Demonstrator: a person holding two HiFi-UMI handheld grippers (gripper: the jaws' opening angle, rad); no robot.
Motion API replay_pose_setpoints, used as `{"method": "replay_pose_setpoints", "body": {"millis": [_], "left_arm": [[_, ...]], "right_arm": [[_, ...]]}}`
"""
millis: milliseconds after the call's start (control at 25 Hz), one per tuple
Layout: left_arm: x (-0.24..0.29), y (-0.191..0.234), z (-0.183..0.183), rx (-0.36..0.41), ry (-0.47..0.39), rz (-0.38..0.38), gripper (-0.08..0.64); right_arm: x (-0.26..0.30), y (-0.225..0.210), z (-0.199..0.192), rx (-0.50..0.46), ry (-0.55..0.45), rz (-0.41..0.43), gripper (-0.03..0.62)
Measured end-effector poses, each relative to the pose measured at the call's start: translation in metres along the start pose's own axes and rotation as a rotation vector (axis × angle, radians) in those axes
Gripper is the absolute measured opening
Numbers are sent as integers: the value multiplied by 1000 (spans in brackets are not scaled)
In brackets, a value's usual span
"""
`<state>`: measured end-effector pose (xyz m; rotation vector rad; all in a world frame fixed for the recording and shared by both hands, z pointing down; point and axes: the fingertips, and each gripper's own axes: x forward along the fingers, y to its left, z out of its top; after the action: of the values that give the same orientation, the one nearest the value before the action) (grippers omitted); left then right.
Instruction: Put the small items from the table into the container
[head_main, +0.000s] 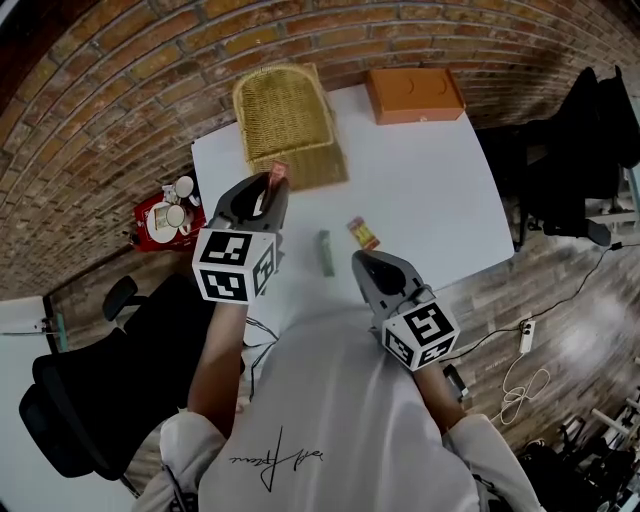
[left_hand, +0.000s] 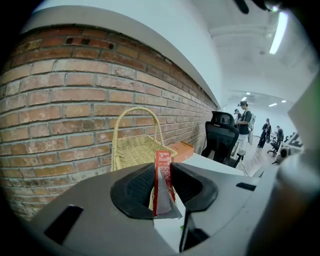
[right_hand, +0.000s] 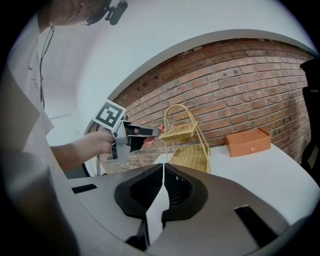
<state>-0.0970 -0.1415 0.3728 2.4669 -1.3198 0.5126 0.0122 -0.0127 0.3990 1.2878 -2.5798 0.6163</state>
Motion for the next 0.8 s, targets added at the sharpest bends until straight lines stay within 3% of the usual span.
{"method": "replay_pose_setpoints", "body": {"millis": [800], "left_arm": [[28, 20, 43, 78, -31, 14, 108]], "right_arm": [[3, -15, -8, 53, 32, -25, 23]]}}
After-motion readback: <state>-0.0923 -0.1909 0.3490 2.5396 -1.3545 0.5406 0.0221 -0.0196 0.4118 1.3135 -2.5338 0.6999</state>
